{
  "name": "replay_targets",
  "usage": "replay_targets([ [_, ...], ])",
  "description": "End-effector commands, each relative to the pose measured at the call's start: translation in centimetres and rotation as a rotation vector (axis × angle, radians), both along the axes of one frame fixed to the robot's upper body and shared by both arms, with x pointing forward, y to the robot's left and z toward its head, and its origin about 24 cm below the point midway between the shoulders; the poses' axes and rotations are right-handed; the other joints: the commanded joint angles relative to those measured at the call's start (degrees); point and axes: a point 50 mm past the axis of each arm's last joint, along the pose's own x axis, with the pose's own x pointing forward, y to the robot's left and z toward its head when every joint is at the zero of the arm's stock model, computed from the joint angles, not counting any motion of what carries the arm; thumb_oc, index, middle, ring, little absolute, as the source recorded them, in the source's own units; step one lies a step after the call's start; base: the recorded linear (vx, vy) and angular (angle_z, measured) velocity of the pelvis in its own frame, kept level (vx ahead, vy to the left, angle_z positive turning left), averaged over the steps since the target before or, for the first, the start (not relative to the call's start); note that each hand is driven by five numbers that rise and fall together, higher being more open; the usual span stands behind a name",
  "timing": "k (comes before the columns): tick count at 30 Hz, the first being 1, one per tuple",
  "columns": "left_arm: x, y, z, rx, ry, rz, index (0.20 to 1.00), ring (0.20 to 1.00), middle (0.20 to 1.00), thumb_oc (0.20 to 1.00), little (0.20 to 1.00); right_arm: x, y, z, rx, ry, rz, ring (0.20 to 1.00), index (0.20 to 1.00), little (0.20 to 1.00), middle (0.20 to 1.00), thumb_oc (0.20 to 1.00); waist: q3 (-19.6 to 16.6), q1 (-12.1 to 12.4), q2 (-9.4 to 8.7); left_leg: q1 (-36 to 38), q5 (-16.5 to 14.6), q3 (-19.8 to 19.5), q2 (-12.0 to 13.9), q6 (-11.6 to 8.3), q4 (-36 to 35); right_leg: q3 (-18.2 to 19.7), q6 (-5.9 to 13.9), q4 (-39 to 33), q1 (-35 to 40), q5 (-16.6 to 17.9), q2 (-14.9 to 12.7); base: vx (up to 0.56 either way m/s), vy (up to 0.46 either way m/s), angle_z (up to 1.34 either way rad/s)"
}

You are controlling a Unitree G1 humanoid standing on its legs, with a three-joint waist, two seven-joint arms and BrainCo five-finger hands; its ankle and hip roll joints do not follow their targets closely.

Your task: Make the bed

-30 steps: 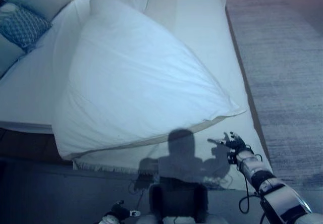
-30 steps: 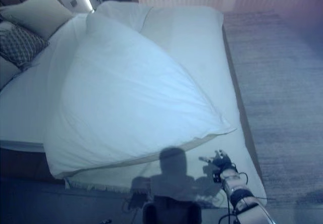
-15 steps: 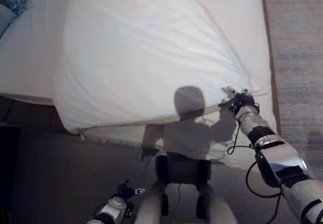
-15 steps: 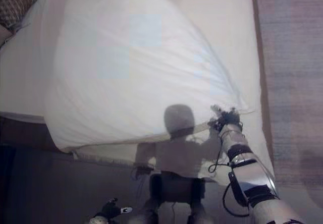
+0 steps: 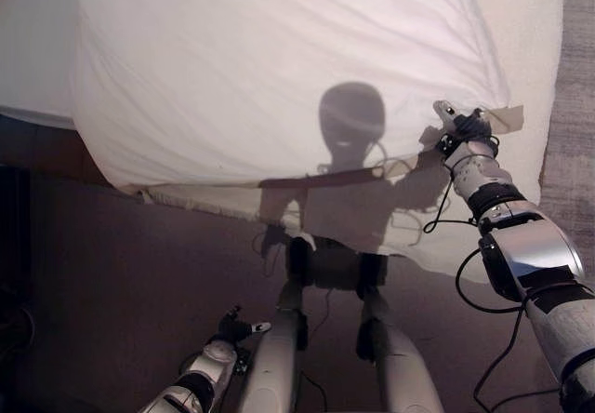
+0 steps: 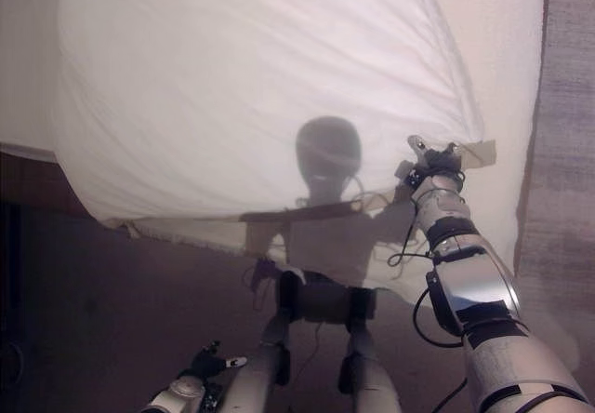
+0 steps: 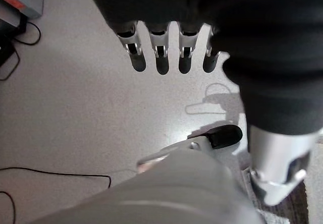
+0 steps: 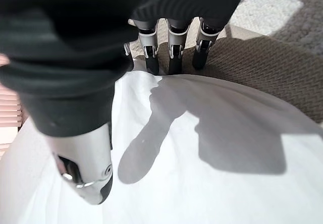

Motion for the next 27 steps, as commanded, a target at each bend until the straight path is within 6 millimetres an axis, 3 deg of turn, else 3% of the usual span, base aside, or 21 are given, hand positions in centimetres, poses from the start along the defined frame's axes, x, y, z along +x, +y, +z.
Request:
replay_targets([
  [1, 0.0, -1.7, -0.2, -0.016, 0.008, -0.037, 1.0, 1.0, 1.0, 1.0, 1.0, -0.1, -1.3, 6.8, -0.138, -0.144, -0.034, 1.0, 1.0, 1.0, 1.0, 1.0, 0.9, 1.6, -3.1, 0.4, -1.2, -0.4, -2.7, -1.44, 0.0, 1.7, 4.89, 3.7, -1.9, -0.3, -1.9, -0.01, 0.011, 0.06],
  [4, 0.9, -2.0, 0.4, -0.03, -0.037, -0.047, 1.0, 1.0, 1.0, 1.0, 1.0, -0.3, -1.8, 7.8, -0.289, -0.077, -0.035, 1.0, 1.0, 1.0, 1.0, 1.0, 1.5, 2.1, -3.04, -0.3, -0.9, -1.1, -3.1, -1.5, 0.0, 1.2, 4.81, 4.0, -2.6, -0.3, -2.1, 0.0, 0.0, 0.11],
  [5, 1.2, -2.2, 0.7, -0.037, -0.05, -0.049, 1.0, 1.0, 1.0, 1.0, 1.0, -0.3, -2.1, 8.0, -0.322, -0.063, -0.042, 0.633, 0.633, 0.633, 0.633, 0.633, 1.7, 2.1, -2.95, -0.6, -0.8, -1.3, -3.1, -1.51, 0.0, 0.9, 4.81, 4.2, -2.7, -0.4, -2.2, 0.0, -0.005, 0.16],
  [6, 1.5, -2.3, 0.8, -0.045, -0.062, -0.047, 1.0, 1.0, 1.0, 1.0, 1.0, -0.4, -2.2, 8.1, -0.349, -0.049, -0.042, 0.357, 0.357, 0.357, 0.357, 0.357, 2.0, 2.3, -2.94, -0.7, -0.7, -1.5, -3.2, -1.47, 0.0, 0.7, 4.73, 4.3, -2.7, -0.5, -2.3, 0.0, -0.006, 0.17],
  [7, 1.6, -2.3, 0.9, -0.05, -0.068, -0.046, 1.0, 1.0, 1.0, 1.0, 1.0, -0.3, -2.1, 8.2, -0.351, -0.049, -0.033, 0.2, 0.2, 0.2, 0.2, 0.2, 2.2, 2.3, -2.91, -0.8, -0.6, -1.8, -3.4, -1.42, 0.1, 0.5, 4.72, 4.4, -2.7, -0.6, -2.4, 0.0, -0.006, 0.17],
  [17, 2.2, -2.6, 1.3, -0.069, -0.082, -0.038, 1.0, 1.0, 1.0, 1.0, 1.0, 0.1, -0.8, 7.5, -0.265, -0.115, 0.012, 0.2, 0.2, 0.2, 0.2, 0.2, 2.7, 2.6, -2.71, -1.0, -0.3, -3.8, -4.2, -1.75, 0.0, -1.2, 4.84, 4.1, -1.6, -1.1, -3.1, 0.01, 0.0, 0.08],
  [21, 2.7, -2.5, 1.7, -0.069, -0.099, -0.034, 1.0, 1.0, 1.0, 1.0, 1.0, 0.5, 1.2, 7.3, -0.134, -0.208, 0.062, 0.2, 0.2, 0.2, 0.2, 0.2, 2.0, 1.9, -2.87, 1.1, -1.0, -3.4, -4.6, -1.79, 0.0, -0.5, 5.01, 3.8, 0.2, -0.9, -3.2, 0.0, 0.053, 0.03],
  [27, 4.3, -3.8, 3.5, -0.171, -0.216, -0.013, 1.0, 1.0, 1.0, 1.0, 1.0, 0.4, 3.1, 8.9, -0.06, -0.346, 0.1, 0.2, 0.2, 0.2, 0.2, 0.2, 0.6, 0.3, -2.97, 4.4, -2.1, -1.5, -4.8, -1.77, 0.0, 1.4, 5.46, 3.6, 2.4, -0.3, -3.5, -0.01, 0.056, -0.01],
])
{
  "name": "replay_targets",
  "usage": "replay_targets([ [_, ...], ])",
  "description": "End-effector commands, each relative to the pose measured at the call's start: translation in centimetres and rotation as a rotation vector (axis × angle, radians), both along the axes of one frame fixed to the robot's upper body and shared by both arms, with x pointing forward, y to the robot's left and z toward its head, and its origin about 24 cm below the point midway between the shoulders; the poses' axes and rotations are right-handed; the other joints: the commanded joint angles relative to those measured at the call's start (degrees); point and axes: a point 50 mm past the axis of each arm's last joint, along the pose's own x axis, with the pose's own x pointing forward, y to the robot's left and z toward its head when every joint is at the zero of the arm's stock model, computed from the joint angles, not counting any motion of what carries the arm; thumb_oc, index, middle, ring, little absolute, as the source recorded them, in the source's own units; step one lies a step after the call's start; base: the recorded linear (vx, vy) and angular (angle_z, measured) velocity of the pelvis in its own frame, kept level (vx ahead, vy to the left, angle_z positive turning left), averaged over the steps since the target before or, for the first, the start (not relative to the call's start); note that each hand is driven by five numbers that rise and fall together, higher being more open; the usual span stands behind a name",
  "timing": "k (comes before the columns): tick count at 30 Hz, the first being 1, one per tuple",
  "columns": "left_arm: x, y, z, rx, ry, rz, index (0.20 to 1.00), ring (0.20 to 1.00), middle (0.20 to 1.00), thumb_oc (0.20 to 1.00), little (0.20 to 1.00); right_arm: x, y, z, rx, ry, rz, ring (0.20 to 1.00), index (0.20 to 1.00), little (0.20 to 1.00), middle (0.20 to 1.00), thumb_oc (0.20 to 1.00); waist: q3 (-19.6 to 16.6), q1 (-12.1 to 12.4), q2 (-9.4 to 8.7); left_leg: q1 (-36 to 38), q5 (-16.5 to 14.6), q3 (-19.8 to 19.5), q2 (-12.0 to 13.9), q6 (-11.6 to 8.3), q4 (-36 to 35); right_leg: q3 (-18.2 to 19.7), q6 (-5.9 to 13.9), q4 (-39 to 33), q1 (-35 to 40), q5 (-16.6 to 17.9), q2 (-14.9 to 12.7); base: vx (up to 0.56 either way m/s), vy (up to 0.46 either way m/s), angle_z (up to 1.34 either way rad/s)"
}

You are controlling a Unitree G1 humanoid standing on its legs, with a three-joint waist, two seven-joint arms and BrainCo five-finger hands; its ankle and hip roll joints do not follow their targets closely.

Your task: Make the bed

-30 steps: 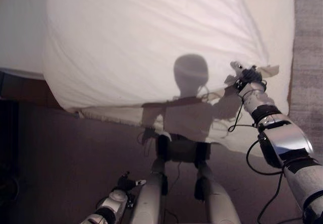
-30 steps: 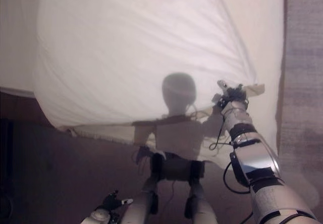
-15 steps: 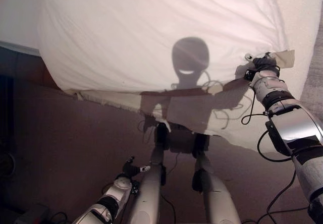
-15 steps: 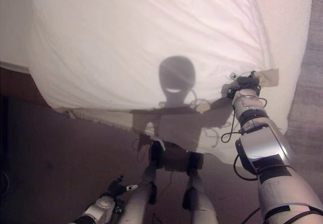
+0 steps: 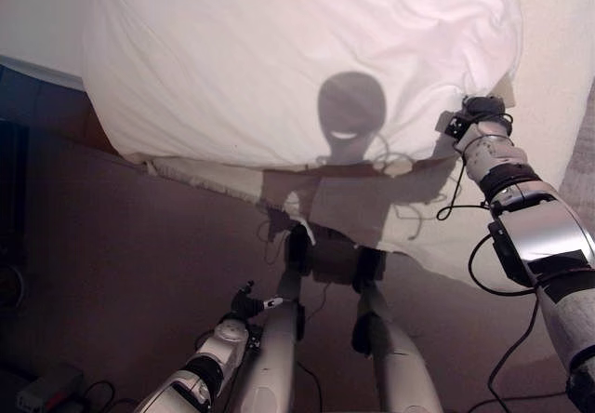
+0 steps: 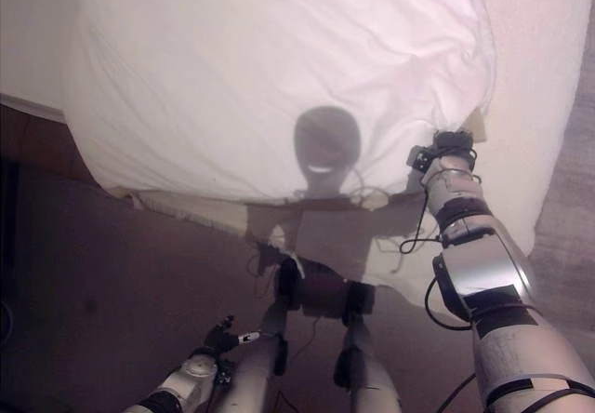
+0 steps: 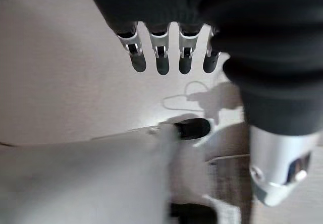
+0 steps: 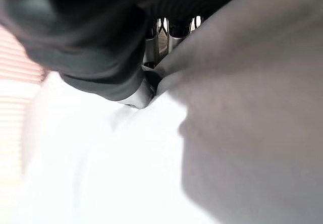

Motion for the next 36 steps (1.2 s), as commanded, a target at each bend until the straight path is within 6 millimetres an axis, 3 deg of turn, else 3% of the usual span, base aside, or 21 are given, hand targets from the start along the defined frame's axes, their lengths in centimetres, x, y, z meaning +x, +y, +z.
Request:
replay_targets([
  [1, 0.7, -1.3, 0.7, -0.058, -0.045, 0.001, 1.0, 1.0, 1.0, 1.0, 1.0, -0.1, 2.1, 5.3, 0.014, -0.249, 0.056, 0.2, 0.2, 0.2, 0.2, 0.2, 0.1, -1.2, -2.33, 3.7, -4.0, 2.8, -4.2, -1.53, 0.0, 5.3, 5.46, 3.6, -0.2, -0.4, -3.3, -0.02, 0.08, -0.01],
  [4, 1.8, -4.0, 3.1, -0.309, -0.148, 0.015, 1.0, 1.0, 1.0, 1.0, 1.0, -0.6, 3.9, 6.9, 0.053, -0.376, 0.127, 0.2, 0.2, 0.2, 0.2, 0.2, -1.8, -2.6, -2.15, 6.7, -4.9, 4.4, -4.5, -1.04, 0.0, 6.8, 5.77, 3.5, 1.9, -0.4, -3.7, -0.03, 0.073, -0.07],
  [5, 1.8, -4.0, 3.1, -0.309, -0.148, 0.016, 1.0, 1.0, 1.0, 1.0, 1.0, -0.6, 3.9, 6.8, 0.053, -0.376, 0.127, 0.2, 0.2, 0.2, 0.2, 0.2, -1.8, -2.6, -2.17, 6.7, -4.9, 4.4, -4.5, -1.04, 0.0, 6.8, 5.77, 3.4, 1.9, -0.3, -3.7, -0.02, 0.087, -0.19],
  [6, 2.4, -5.6, 4.7, -0.444, -0.199, 0.005, 1.0, 1.0, 1.0, 1.0, 1.0, -0.9, 5.1, 7.2, 0.059, -0.413, 0.172, 0.2, 0.2, 0.2, 0.2, 0.2, -2.6, -3.4, -2.14, 8.8, -5.8, 5.3, -4.5, -0.67, 0.0, 7.8, 5.88, 3.7, 3.2, -0.7, -3.8, 0.0, 0.072, -0.22],
  [8, 2.8, -6.9, 6.1, -0.565, -0.229, 0.008, 1.0, 1.0, 1.0, 1.0, 1.0, -1.0, 6.2, 7.3, 0.052, -0.427, 0.213, 0.2, 0.2, 0.2, 0.2, 0.2, -3.1, -4.1, -2.4, 10.5, -6.4, 6.5, -4.5, -0.09, 0.0, 9.0, 5.98, 4.1, 3.9, -0.9, -3.8, -0.03, 0.075, -0.34],
  [11, 3.2, -8.2, 7.4, -0.659, -0.244, -0.006, 1.0, 1.0, 1.0, 1.0, 1.0, -1.2, 7.7, 7.4, 0.039, -0.441, 0.263, 0.2, 0.2, 0.2, 0.2, 0.2, -3.5, -4.7, -2.94, 11.7, -6.7, 7.8, -4.4, 0.42, 0.0, 10.5, 6.01, 4.5, 4.0, -0.7, -3.6, -0.05, 0.046, -0.41],
  [13, 3.5, -10.6, 9.0, -0.804, -0.233, -0.026, 1.0, 1.0, 1.0, 1.0, 1.0, -1.5, 9.3, 7.1, 0.034, -0.447, 0.324, 0.2, 0.2, 0.2, 0.2, 0.2, -4.5, -6.0, -3.64, 14.2, -7.5, 9.8, -4.1, 0.8, 0.0, 12.3, 6.2, 4.9, 5.1, -1.1, -3.2, -0.02, 0.035, -0.36],
  [16, 3.4, -11.6, 9.7, -0.869, -0.222, -0.037, 1.0, 1.0, 1.0, 1.0, 1.0, -1.7, 9.9, 6.8, 0.032, -0.448, 0.345, 0.2, 0.2, 0.2, 0.2, 0.2, -5.3, -6.4, -4.07, 15.1, -7.7, 10.7, -4.1, 1.03, 0.0, 13.2, 6.23, 4.6, 5.6, -0.8, -3.2, 0.0, 0.005, -0.43],
  [17, 3.5, -13.1, 10.0, -0.958, -0.17, -0.012, 1.0, 1.0, 1.0, 1.0, 1.0, -1.9, 10.8, 6.3, 0.039, -0.447, 0.377, 0.2, 0.2, 0.2, 0.2, 0.2, -6.1, -7.4, -4.43, 16.4, -8.3, 11.2, -4.1, 1.07, 0.0, 13.7, 6.35, 4.6, 6.6, -1.2, -3.1, -0.02, -0.007, -0.2],
  [22, 3.5, -15.2, 10.7, -1.103, -0.092, 0.066, 1.0, 1.0, 1.0, 1.0, 1.0, -2.4, 11.2, 5.0, 0.036, -0.429, 0.403, 0.2, 0.2, 0.2, 0.2, 0.2, -8.0, -8.9, -4.83, 17.8, -8.5, 11.6, -4.0, 1.11, 0.0, 14.0, 6.53, 4.4, 7.7, -1.1, -3.3, 0.0, -0.016, -0.12],
  [23, 3.9, -16.0, 11.8, -1.159, -0.091, 0.079, 1.0, 1.0, 1.0, 1.0, 1.0, -2.6, 11.2, 4.1, 0.034, -0.416, 0.406, 0.2, 0.2, 0.2, 0.2, 0.2, -8.9, -9.4, -4.97, 18.7, -8.9, 11.7, -3.9, 1.02, 0.0, 13.9, 6.65, 4.3, 8.5, -1.4, -3.4, 0.0, 0.0, 0.0],
  [34, 7.8, -13.8, 15.9, -1.342, -0.244, 0.323, 1.0, 1.0, 1.0, 1.0, 1.0, -3.9, 10.0, -0.8, 0.071, -0.347, 0.384, 0.2, 0.2, 0.2, 0.2, 0.2, -12.3, -9.5, -5.85, 20.8, -9.1, 11.0, -3.6, 0.73, 0.0, 12.6, 6.43, 4.7, 11.0, -2.1, -3.4, 0.0, -0.049, 0.01],
  [36, 9.0, -12.3, 17.3, -1.362, -0.326, 0.398, 1.0, 1.0, 1.0, 1.0, 1.0, -4.3, 9.4, -2.4, 0.082, -0.318, 0.361, 0.2, 0.2, 0.2, 0.2, 0.2, -12.8, -9.3, -5.87, 21.2, -9.2, 10.5, -3.5, 0.45, 0.0, 11.6, 6.23, 5.2, 11.7, -2.6, -3.5, -0.02, -0.063, 0.18],
])
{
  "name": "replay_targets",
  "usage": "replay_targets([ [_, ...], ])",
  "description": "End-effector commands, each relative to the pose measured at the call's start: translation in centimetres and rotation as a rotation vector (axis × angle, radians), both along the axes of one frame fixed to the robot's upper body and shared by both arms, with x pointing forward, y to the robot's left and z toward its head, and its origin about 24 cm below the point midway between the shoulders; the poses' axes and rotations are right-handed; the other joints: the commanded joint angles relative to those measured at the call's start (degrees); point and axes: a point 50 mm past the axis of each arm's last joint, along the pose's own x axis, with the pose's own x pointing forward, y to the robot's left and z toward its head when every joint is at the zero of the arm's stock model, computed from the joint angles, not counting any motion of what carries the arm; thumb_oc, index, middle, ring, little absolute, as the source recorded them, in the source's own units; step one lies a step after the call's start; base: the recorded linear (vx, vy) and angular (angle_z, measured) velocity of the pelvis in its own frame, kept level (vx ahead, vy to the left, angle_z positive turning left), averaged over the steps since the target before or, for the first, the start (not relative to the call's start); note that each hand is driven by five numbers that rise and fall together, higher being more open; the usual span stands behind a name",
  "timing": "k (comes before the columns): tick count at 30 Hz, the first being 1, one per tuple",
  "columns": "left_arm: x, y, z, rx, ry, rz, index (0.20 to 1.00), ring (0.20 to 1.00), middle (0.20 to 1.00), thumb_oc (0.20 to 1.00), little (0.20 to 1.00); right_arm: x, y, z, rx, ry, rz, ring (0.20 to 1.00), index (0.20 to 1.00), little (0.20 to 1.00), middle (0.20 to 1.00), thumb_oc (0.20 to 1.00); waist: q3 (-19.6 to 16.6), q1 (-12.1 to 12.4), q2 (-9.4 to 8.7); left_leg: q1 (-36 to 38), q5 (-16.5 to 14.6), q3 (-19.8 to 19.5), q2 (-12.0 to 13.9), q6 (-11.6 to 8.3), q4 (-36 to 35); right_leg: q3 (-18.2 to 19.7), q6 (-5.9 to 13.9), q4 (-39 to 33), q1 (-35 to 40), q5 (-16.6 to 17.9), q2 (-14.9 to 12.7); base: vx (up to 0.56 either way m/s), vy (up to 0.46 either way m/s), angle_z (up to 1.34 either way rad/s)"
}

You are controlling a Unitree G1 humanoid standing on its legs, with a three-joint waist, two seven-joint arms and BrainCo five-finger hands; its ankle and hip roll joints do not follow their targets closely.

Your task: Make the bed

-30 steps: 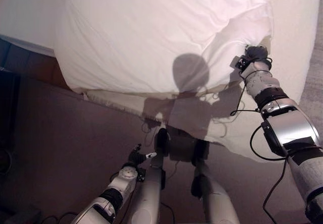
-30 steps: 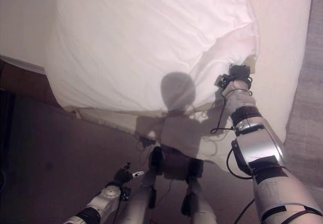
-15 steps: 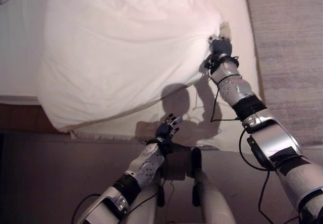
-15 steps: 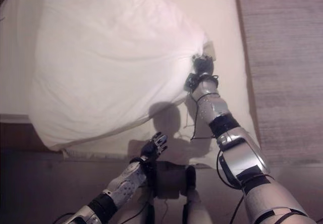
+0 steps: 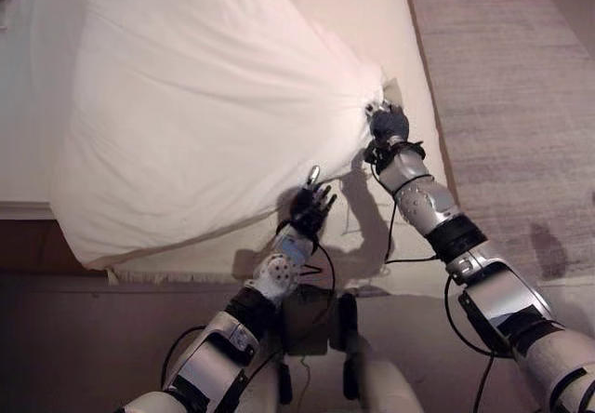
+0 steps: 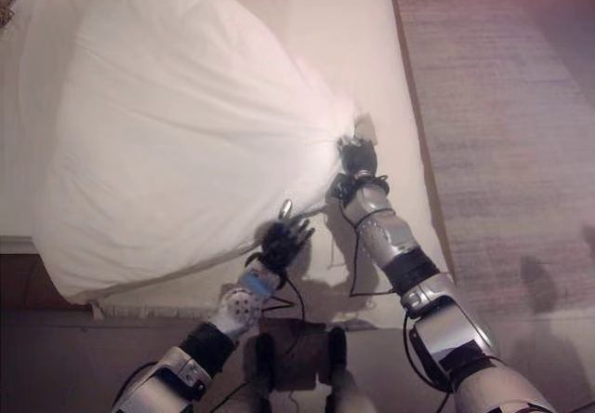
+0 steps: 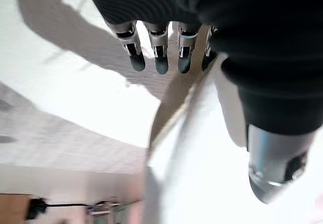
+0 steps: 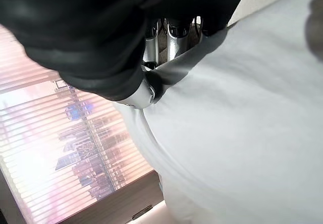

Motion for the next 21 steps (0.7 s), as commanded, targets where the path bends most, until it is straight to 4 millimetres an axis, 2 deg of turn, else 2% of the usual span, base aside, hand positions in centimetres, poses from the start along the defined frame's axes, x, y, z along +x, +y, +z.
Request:
replay_targets([
  [1, 0.8, 0.3, 0.7, -0.076, 0.016, 0.129, 1.0, 1.0, 1.0, 1.0, 1.0, -0.8, -3.0, 0.6, 0.076, -0.106, -0.118, 0.2, 0.2, 0.2, 0.2, 0.2, -10.7, -1.1, -0.54, 3.1, -6.0, 0.0, -2.2, -1.56, 0.1, 0.0, 3.64, 5.4, -1.2, -5.0, -1.9, 0.0, -0.047, 0.25],
  [3, 1.0, 1.0, 1.3, -0.088, -0.006, 0.164, 1.0, 1.0, 1.0, 1.0, 1.0, -1.0, -3.2, 0.1, 0.077, -0.094, -0.127, 0.2, 0.2, 0.2, 0.2, 0.2, -10.9, -1.0, -0.55, 3.4, -6.0, -0.3, -2.2, -1.62, 0.1, -0.4, 3.58, 5.6, -0.8, -5.1, -1.9, 0.01, -0.042, 0.24],
  [4, 1.2, 2.1, 1.7, -0.092, -0.021, 0.22, 1.0, 1.0, 1.0, 1.0, 1.0, -1.3, -3.5, -0.9, 0.084, -0.07, -0.144, 0.2, 0.2, 0.2, 0.2, 0.2, -11.3, -0.6, -0.72, 3.9, -6.1, -0.4, -2.0, -1.71, 0.1, -0.9, 3.55, 5.6, -0.1, -5.3, -1.9, 0.02, -0.052, 0.18],
  [5, 1.3, 3.0, 1.7, -0.088, -0.024, 0.257, 1.0, 1.0, 1.0, 1.0, 1.0, -1.4, -3.7, -1.5, 0.09, -0.056, -0.15, 0.2, 0.2, 0.2, 0.2, 0.2, -11.5, -0.4, -0.82, 4.2, -6.1, -0.6, -2.0, -1.78, 0.1, -1.1, 3.49, 5.6, 0.3, -5.4, -1.8, 0.02, -0.052, 0.16],
  [6, 1.3, 3.0, 1.7, -0.087, -0.023, 0.258, 1.0, 1.0, 1.0, 1.0, 1.0, -1.4, -3.7, -1.6, 0.09, -0.055, -0.15, 0.2, 0.2, 0.2, 0.2, 0.2, -11.5, -0.4, -0.84, 4.3, -6.1, -0.6, -2.0, -1.79, 0.1, -1.2, 3.48, 5.6, 0.4, -5.5, -1.8, 0.02, -0.053, 0.15],
  [8, 1.3, 4.7, 1.5, -0.083, -0.018, 0.34, 1.0, 1.0, 1.0, 1.0, 1.0, -1.9, -4.0, -2.8, 0.111, -0.027, -0.164, 0.2, 0.2, 0.2, 0.2, 0.2, -12.5, 0.2, -1.18, 5.1, -6.4, -1.0, -1.8, -2.02, 0.1, -2.0, 3.46, 5.2, 1.6, -5.7, -1.7, 0.03, -0.052, 0.16],
  [9, 1.3, 4.7, 1.5, -0.082, -0.017, 0.341, 1.0, 1.0, 1.0, 1.0, 1.0, -1.9, -3.9, -2.9, 0.111, -0.026, -0.164, 0.2, 0.2, 0.2, 0.2, 0.2, -12.5, 0.1, -1.19, 5.1, -6.4, -1.1, -1.8, -2.04, 0.1, -2.0, 3.46, 5.2, 1.7, -5.7, -1.7, 0.02, -0.032, 0.14],
  [11, 1.2, 6.1, 0.9, -0.073, -0.001, 0.402, 1.0, 1.0, 1.0, 1.0, 1.0, -2.2, -4.2, -4.0, 0.132, 0.003, -0.182, 0.2, 0.2, 0.2, 0.2, 0.2, -13.6, 0.5, -1.64, 5.9, -6.6, -1.4, -1.5, -2.32, 0.1, -2.7, 3.45, 4.5, 3.1, -5.7, -1.6, 0.03, -0.048, 0.06],
  [12, 1.2, 6.1, 0.9, -0.072, -0.001, 0.402, 1.0, 1.0, 1.0, 1.0, 1.0, -2.2, -4.2, -4.1, 0.132, 0.004, -0.182, 0.2, 0.2, 0.2, 0.2, 0.2, -13.6, 0.5, -1.64, 5.9, -6.6, -1.4, -1.5, -2.32, 0.1, -2.7, 3.45, 4.4, 3.1, -5.7, -1.6, 0.04, -0.059, 0.03],
  [13, 1.1, 7.2, 0.3, -0.057, 0.023, 0.447, 1.0, 1.0, 1.0, 1.0, 1.0, -2.5, -4.4, -4.6, 0.147, 0.014, -0.191, 0.2, 0.2, 0.2, 0.2, 0.2, -14.3, 0.8, -1.85, 6.2, -6.7, -1.7, -1.3, -2.46, 0.1, -3.1, 3.47, 4.0, 3.8, -5.7, -1.5, 0.02, -0.027, 0.05],
  [14, 1.1, 7.2, 0.2, -0.057, 0.023, 0.448, 1.0, 1.0, 1.0, 1.0, 1.0, -2.5, -4.4, -4.6, 0.147, 0.015, -0.191, 0.2, 0.2, 0.2, 0.2, 0.2, -14.4, 0.8, -1.86, 6.2, -6.7, -1.7, -1.3, -2.47, 0.1, -3.1, 3.47, 4.0, 3.8, -5.7, -1.5, 0.05, -0.05, 0.1],
  [15, 1.0, 8.2, -0.3, -0.048, 0.048, 0.497, 1.0, 1.0, 1.0, 1.0, 1.0, -2.8, -4.6, -5.2, 0.165, 0.026, -0.207, 0.2, 0.2, 0.2, 0.2, 0.2, -15.3, 0.9, -2.06, 6.6, -6.9, -1.8, -1.1, -2.59, 0.1, -3.3, 3.44, 3.6, 4.5, -5.8, -1.4, 0.03, -0.025, 0.11],
  [21, 0.6, 10.4, -2.1, 0.01, 0.135, 0.596, 1.0, 1.0, 1.0, 1.0, 1.0, -3.8, -5.6, -6.6, 0.222, 0.045, -0.263, 0.2, 0.2, 0.2, 0.2, 0.2, -17.7, 0.7, -2.52, 7.9, -7.4, -2.0, -0.8, -2.97, 0.1, -3.9, 3.41, 2.9, 6.5, -6.0, -1.3, 0.05, -0.024, 0.05],
])
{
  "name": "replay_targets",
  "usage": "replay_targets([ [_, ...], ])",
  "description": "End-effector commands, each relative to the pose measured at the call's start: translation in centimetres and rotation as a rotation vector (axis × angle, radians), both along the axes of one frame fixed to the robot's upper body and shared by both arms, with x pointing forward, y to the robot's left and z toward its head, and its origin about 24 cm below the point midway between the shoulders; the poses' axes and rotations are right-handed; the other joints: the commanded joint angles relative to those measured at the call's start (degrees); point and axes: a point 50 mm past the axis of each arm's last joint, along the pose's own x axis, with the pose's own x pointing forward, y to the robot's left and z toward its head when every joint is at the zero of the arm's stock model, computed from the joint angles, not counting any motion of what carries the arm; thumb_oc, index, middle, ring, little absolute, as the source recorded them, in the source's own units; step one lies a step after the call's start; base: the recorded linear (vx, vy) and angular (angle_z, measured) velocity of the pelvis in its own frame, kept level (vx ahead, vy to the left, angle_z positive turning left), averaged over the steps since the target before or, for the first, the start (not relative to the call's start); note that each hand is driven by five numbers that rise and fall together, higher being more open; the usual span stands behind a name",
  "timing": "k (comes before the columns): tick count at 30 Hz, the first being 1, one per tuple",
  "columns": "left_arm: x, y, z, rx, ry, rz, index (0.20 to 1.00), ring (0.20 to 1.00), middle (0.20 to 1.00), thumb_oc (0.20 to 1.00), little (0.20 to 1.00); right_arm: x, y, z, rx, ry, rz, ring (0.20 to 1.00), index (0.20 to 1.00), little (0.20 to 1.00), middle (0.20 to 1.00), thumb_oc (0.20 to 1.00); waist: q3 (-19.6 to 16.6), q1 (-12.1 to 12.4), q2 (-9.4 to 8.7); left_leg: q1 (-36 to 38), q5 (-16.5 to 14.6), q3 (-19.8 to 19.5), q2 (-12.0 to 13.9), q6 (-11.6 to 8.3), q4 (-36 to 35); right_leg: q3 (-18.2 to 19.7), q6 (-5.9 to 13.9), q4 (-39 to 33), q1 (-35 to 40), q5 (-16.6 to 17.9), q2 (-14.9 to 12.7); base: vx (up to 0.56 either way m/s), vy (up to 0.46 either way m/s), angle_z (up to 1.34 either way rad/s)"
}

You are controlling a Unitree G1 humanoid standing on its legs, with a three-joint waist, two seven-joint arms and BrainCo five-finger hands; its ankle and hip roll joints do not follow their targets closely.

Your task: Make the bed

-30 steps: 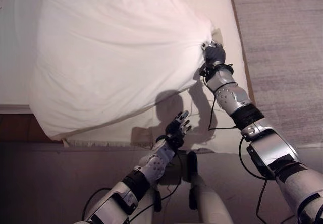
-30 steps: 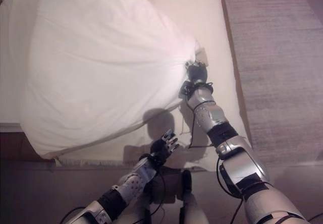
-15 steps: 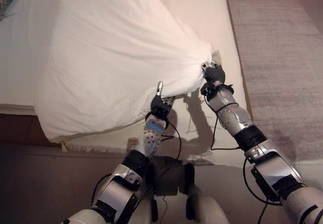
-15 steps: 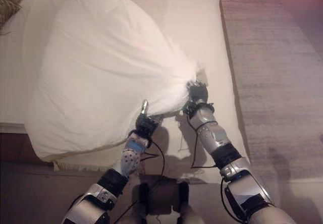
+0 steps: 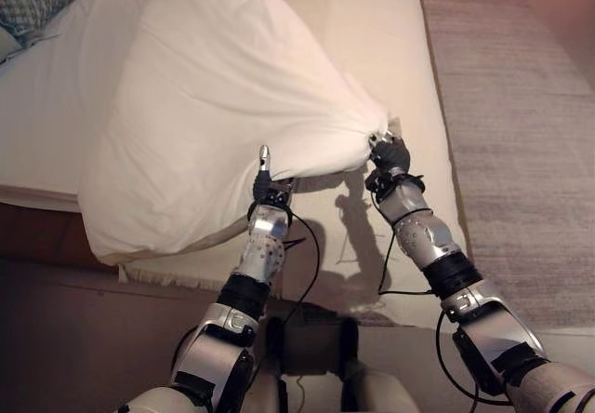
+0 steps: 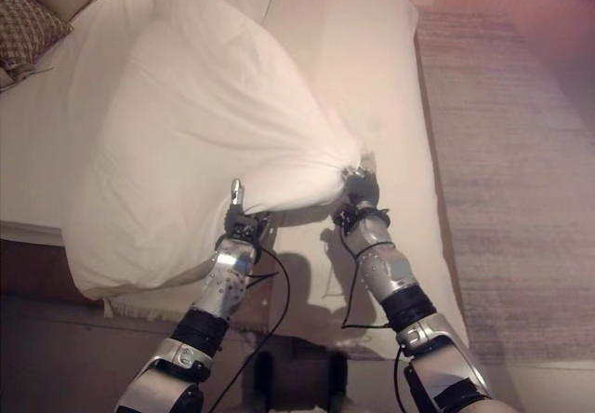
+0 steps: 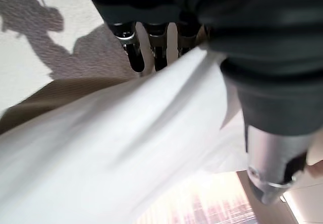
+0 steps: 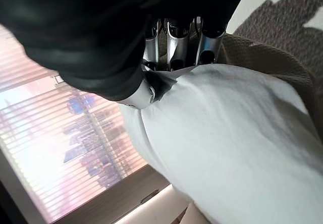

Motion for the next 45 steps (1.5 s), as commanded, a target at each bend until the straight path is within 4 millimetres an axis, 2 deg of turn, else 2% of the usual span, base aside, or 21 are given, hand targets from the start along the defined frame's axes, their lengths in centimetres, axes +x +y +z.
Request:
replay_targets([
  [1, -1.1, 5.4, -4.5, 0.1, 0.143, 0.239, 1.0, 1.0, 1.0, 1.0, 1.0, -1.6, -6.2, -2.3, 0.087, -0.012, -0.269, 0.2, 0.2, 0.2, 0.2, 0.2, -17.1, 0.0, -1.54, 2.5, -6.4, 2.4, -1.0, -2.23, 0.1, 0.5, 3.51, 2.8, -1.2, -3.6, -1.1, 0.04, -0.014, 0.06],
  [3, -1.2, 6.0, -5.2, 0.126, 0.174, 0.247, 1.0, 1.0, 1.0, 1.0, 1.0, -1.9, -6.6, -2.6, 0.095, -0.008, -0.286, 0.2, 0.2, 0.2, 0.2, 0.2, -17.8, -0.1, -1.67, 2.8, -6.6, 2.3, -0.9, -2.33, 0.1, 0.5, 3.49, 2.5, -0.7, -3.6, -1.0, 0.05, -0.018, 0.02],
  [4, -1.3, 6.2, -5.3, 0.136, 0.173, 0.243, 0.89, 0.89, 0.89, 0.89, 0.89, -2.0, -6.7, -2.9, 0.098, -0.005, -0.29, 0.2, 0.2, 0.2, 0.2, 0.2, -18.0, -0.2, -1.71, 2.9, -6.7, 2.3, -0.8, -2.33, 0.1, 0.4, 3.52, 2.4, -0.5, -3.6, -1.0, 0.04, -0.013, 0.0],
  [5, -1.5, 6.5, -5.8, 0.175, 0.186, 0.225, 0.533, 0.533, 0.533, 0.533, 0.533, -2.2, -6.8, -3.2, 0.103, -0.004, -0.292, 0.2, 0.2, 0.2, 0.2, 0.2, -18.3, -0.3, -1.71, 3.1, -6.7, 2.4, -0.8, -2.39, 0.1, 0.4, 3.5, 2.3, -0.3, -3.6, -1.0, 0.0, 0.0, 0.0],
  [6, -1.5, 6.5, -5.9, 0.177, 0.187, 0.224, 0.445, 0.445, 0.445, 0.445, 0.445, -2.3, -6.8, -3.2, 0.103, -0.003, -0.292, 0.2, 0.2, 0.2, 0.2, 0.2, -18.4, -0.3, -1.75, 3.1, -6.7, 2.4, -0.8, -2.39, 0.1, 0.4, 3.5, 2.2, -0.3, -3.6, -1.0, 0.0, 0.0, 0.0],
  [7, -1.6, 6.8, -6.0, 0.194, 0.181, 0.223, 0.2, 0.2, 0.2, 0.2, 0.2, -2.5, -7.0, -3.5, 0.111, 0.0, -0.293, 0.2, 0.2, 0.2, 0.2, 0.2, -18.6, -0.4, -1.73, 3.2, -6.8, 2.4, -0.8, -2.41, 0.1, 0.3, 3.48, 2.1, -0.1, -3.6, -1.0, 0.0, 0.0, 0.0],
  [19, -3.3, 9.9, -6.1, 0.451, 0.065, 0.141, 0.2, 0.2, 0.2, 0.2, 0.2, -5.4, -6.9, -9.1, 0.188, 0.136, -0.236, 0.2, 0.2, 0.2, 0.2, 0.2, -20.9, 0.2, -0.27, 6.4, -7.9, 2.0, -0.3, -1.95, 0.1, 1.1, 2.8, 3.3, 2.6, -5.8, -0.3, 0.03, -0.014, 0.01],
  [25, -3.9, 8.1, -5.6, 0.377, -0.021, 0.11, 0.2, 0.2, 0.2, 0.2, 0.2, -6.8, -7.7, -11.7, 0.205, 0.224, -0.276, 0.2, 0.2, 0.2, 0.2, 0.2, -19.1, 1.0, 0.95, 5.1, -6.2, -2.9, -1.6, -1.58, 0.9, -1.4, 2.12, 6.4, 2.8, -7.2, -1.6, -0.06, 0.063, 0.39],
  [28, -4.2, 8.7, -5.0, 0.387, -0.053, 0.139, 0.2, 0.2, 0.2, 0.2, 0.2, -7.0, -7.4, -12.3, 0.212, 0.249, -0.274, 0.2, 0.2, 0.2, 0.2, 0.2, -18.5, 1.2, -0.27, 4.0, -8.6, -4.6, 0.8, -2.19, 5.6, -2.3, 2.62, 5.9, 3.4, -6.5, -3.0, -0.05, 0.157, 0.63],
  [29, -4.5, 9.3, -4.7, 0.377, -0.07, 0.179, 0.2, 0.2, 0.2, 0.2, 0.2, -6.9, -7.0, -12.7, 0.213, 0.271, -0.256, 0.2, 0.2, 0.2, 0.2, 0.2, -17.9, 1.8, -0.92, 4.3, -9.5, -6.0, 4.5, -2.72, 7.8, -1.3, 3.96, 6.5, 2.9, -6.1, -5.4, -0.05, 0.36, 0.42],
  [32, -5.0, 10.4, -4.6, 0.374, -0.073, 0.241, 0.2, 0.2, 0.2, 0.2, 0.2, -6.8, -6.5, -13.2, 0.216, 0.298, -0.224, 0.2, 0.2, 0.2, 0.2, 0.2, -18.0, 2.4, -0.08, 4.5, -9.7, -8.7, 9.8, -4.15, 9.7, 1.3, 5.75, 9.6, 0.3, -6.9, -8.6, -0.05, 0.531, 0.16],
  [35, -5.1, 10.4, -4.2, 0.392, -0.093, 0.24, 0.2, 0.2, 0.2, 0.2, 0.2, -6.8, -6.0, -13.2, 0.226, 0.299, -0.199, 0.2, 0.2, 0.2, 0.2, 0.2, -18.0, 3.2, 0.28, 3.8, -12.6, -11.9, 8.6, -4.89, 12.6, 3.3, 7.16, 10.1, -1.3, -3.1, -11.5, -0.05, 0.496, -0.2],
  [36, -5.2, 10.3, -4.3, 0.388, -0.094, 0.232, 0.2, 0.2, 0.2, 0.2, 0.2, -7.0, -5.9, -13.4, 0.216, 0.313, -0.18, 0.2, 0.2, 0.2, 0.2, 0.2, -17.9, 2.8, 0.2, 3.9, -14.6, -11.2, 6.8, -4.23, 12.7, 3.9, 7.78, 9.4, -1.6, 1.1, -13.9, -0.17, 0.659, -0.42],
  [37, -5.4, 10.1, -4.4, 0.416, -0.101, 0.218, 0.2, 0.2, 0.2, 0.2, 0.2, -7.3, -5.6, -13.8, 0.208, 0.329, -0.176, 0.2, 0.2, 0.2, 0.2, 0.2, -16.9, 3.3, -1.24, 3.2, -17.5, -7.3, 3.3, -2.97, 15.5, 2.3, 8.3, 6.2, -2.9, 11.2, -18.3, -0.33, 0.875, -0.37],
  [38, -5.4, 10.2, -4.3, 0.434, -0.101, 0.217, 0.2, 0.2, 0.2, 0.2, 0.2, -7.0, -5.0, -13.6, 0.205, 0.321, -0.16, 0.2, 0.2, 0.2, 0.2, 0.2, -15.7, 4.3, -1.47, 1.7, -17.1, -4.5, 1.9, -2.37, 16.2, -0.6, 8.06, 5.1, -5.2, 12.6, -19.5, -0.42, 0.929, -0.44],
  [39, -5.4, 10.3, -4.4, 0.439, -0.093, 0.218, 0.2, 0.2, 0.2, 0.2, 0.2, -6.9, -4.5, -13.7, 0.208, 0.328, -0.15, 0.2, 0.2, 0.2, 0.2, 0.2, -15.1, 5.3, -0.79, 1.6, -16.4, -2.3, 1.8, -2.23, 15.3, -5.1, 7.88, 5.2, -5.9, 10.8, -19.3, -0.29, 0.465, -1.16],
  [40, -5.4, 10.3, -4.4, 0.44, -0.094, 0.218, 0.2, 0.2, 0.2, 0.2, 0.2, -6.8, -4.4, -13.7, 0.209, 0.327, -0.149, 0.2, 0.2, 0.2, 0.2, 0.2, -15.2, 5.2, -1.04, 1.4, -16.1, -2.4, 1.5, -2.16, 15.1, -5.1, 7.91, 5.2, -6.0, 10.9, -19.6, -0.39, 0.727, -1.31],
  [41, -5.7, 10.6, -4.7, 0.455, -0.081, 0.225, 0.2, 0.2, 0.2, 0.2, 0.2, -6.5, -3.3, -14.1, 0.199, 0.353, -0.115, 0.2, 0.2, 0.2, 0.2, 0.2, -15.0, 7.3, 0.14, 1.0, -13.7, -0.2, 0.1, -1.08, 12.2, -11.0, 6.66, 12.3, -5.0, 5.1, -18.2, -0.35, 0.685, -1.35],
  [42, -5.7, 10.7, -4.6, 0.456, -0.088, 0.227, 0.2, 0.2, 0.2, 0.2, 0.2, -6.5, -2.8, -14.4, 0.211, 0.363, -0.1, 0.2, 0.2, 0.2, 0.2, 0.2, -15.2, 7.6, 0.51, 0.9, -12.0, 0.7, -0.3, -0.28, 10.1, -11.4, 5.79, 17.7, -4.2, 0.9, -16.0, -0.34, 0.676, -0.85],
  [43, -5.7, 10.7, -4.6, 0.456, -0.088, 0.227, 0.2, 0.2, 0.2, 0.2, 0.2, -6.5, -2.8, -14.4, 0.211, 0.363, -0.1, 0.2, 0.2, 0.2, 0.2, 0.2, -15.1, 7.7, 0.45, 1.2, -11.9, 0.7, -0.3, -0.34, 9.9, -11.3, 5.76, 18.3, -4.3, 0.5, -16.2, -0.24, 0.471, -0.32],
  [45, -5.9, 10.8, -4.2, 0.498, -0.101, 0.212, 0.2, 0.2, 0.2, 0.2, 0.2, -6.9, -1.9, -14.9, 0.22, 0.377, -0.067, 0.2, 0.2, 0.2, 0.2, 0.2, -16.2, 8.7, -0.31, 1.0, -9.3, 2.4, -2.9, 0.93, 6.6, -14.2, 4.54, 28.0, 0.1, -7.0, -9.8, -0.25, 0.449, 0.25],
])
